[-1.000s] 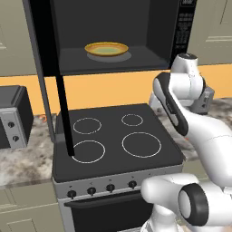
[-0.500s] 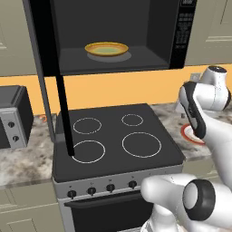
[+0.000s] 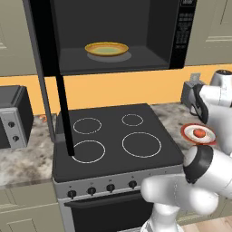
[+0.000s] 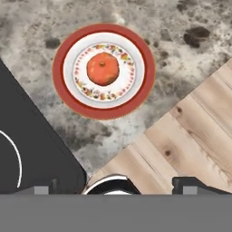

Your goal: Pick the squash from the counter and place it in the microwave.

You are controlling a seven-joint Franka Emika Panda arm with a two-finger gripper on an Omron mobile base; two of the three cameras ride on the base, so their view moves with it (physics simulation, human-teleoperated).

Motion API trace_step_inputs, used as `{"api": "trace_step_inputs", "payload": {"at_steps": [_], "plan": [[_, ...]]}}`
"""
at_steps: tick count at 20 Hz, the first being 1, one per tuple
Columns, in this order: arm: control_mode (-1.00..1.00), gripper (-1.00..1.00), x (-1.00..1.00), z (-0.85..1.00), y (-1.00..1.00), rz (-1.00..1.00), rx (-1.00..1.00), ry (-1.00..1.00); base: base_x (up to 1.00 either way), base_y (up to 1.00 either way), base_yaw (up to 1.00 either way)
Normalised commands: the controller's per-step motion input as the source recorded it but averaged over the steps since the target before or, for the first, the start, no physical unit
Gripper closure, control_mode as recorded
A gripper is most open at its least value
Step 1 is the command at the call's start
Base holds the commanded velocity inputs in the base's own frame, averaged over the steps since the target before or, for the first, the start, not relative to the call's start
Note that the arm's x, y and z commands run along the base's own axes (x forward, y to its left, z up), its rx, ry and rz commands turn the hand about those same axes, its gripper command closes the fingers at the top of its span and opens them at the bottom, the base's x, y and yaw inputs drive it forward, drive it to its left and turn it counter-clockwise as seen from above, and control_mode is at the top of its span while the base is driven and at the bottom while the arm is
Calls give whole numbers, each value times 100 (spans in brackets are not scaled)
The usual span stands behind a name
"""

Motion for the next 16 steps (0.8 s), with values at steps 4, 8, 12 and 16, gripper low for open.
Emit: {"api": "trace_step_inputs", "payload": {"at_steps": [4,8,12,16], "plan": [[-100,-100,31,-40,-64,-6,0,11,0,0,0],[-100,-100,16,-41,-39,0,0,1,0,0,0],[-100,-100,22,-39,-31,0,0,2,0,0,0],[-100,-100,20,-47,-5,0,0,0,0,0,0]]}}
